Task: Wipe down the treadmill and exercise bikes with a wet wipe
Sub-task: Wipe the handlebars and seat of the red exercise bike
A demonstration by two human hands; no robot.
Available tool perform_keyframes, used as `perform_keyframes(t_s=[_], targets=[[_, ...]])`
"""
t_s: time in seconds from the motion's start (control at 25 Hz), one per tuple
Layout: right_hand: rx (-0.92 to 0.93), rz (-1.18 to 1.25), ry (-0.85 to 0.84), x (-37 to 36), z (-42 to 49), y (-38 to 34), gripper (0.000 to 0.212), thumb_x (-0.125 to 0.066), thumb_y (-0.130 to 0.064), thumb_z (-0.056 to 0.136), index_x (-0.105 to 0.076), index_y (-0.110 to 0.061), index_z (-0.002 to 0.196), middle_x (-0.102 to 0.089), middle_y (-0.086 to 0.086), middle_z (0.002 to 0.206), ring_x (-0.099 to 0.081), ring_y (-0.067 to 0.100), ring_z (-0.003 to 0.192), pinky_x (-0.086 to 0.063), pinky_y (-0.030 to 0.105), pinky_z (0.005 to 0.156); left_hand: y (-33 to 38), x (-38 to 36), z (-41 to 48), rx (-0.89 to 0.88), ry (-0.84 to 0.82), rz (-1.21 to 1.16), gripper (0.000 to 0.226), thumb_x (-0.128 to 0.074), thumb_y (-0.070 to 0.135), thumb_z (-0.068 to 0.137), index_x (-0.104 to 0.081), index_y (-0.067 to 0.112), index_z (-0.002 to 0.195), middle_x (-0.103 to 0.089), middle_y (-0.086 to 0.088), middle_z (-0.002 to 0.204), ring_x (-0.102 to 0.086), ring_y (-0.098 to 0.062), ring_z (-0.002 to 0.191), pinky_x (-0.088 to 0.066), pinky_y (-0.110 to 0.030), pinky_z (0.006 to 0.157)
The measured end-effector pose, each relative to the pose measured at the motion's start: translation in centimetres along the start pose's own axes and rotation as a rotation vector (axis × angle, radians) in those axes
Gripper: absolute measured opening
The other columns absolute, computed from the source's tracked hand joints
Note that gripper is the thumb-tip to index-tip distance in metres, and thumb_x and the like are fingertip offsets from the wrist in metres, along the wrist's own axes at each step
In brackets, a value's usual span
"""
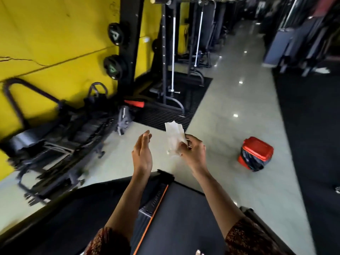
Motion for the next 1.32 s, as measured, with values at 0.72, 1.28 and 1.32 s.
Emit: perform_keyframes(t_s=[0.72,1.28,1.32], targets=[[-0.042,-0.087,0.071,9.7,30.5,11.0,0.024,-0.053,0.002,0.08,-0.07,-0.006,0.095,-0.068,0.013,0.079,-0.061,0.034,0.078,-0.046,0.031,0.067,-6.8,-28.1,19.1,0.095,-0.049,-0.008,0.037,-0.036,0.024,0.102,-0.054,0.004,0.127,-0.059,-0.009,0.125,-0.054,-0.012,0.112,-0.037,-0.019,0.095],[-0.12,-0.108,-0.015,4.0,57.6,16.2,0.019,-0.054,0.0,0.084,-0.069,-0.005,0.097,-0.07,0.014,0.087,-0.064,0.032,0.082,-0.054,0.037,0.068,-11.1,-40.7,43.5,0.13,-0.034,-0.025,0.038,-0.037,0.024,0.102,-0.053,0.004,0.129,-0.056,-0.01,0.131,-0.052,-0.014,0.12,-0.036,-0.017,0.095],[-0.117,-0.09,-0.031,3.5,59.2,17.0,0.018,-0.054,0.0,0.085,-0.068,-0.004,0.096,-0.07,0.013,0.086,-0.064,0.031,0.08,-0.053,0.036,0.066,-11.9,-41.2,44.9,0.13,-0.024,-0.026,0.038,-0.037,0.024,0.102,-0.053,0.005,0.13,-0.056,-0.01,0.132,-0.052,-0.011,0.117,-0.036,-0.016,0.095]])
Point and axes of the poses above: each hand's wrist, its own z-axis towards the middle knuckle, its own x-axis out of the back of the hand, y = z × x, the point moved 8 cm from there along z, towards the middle knuckle
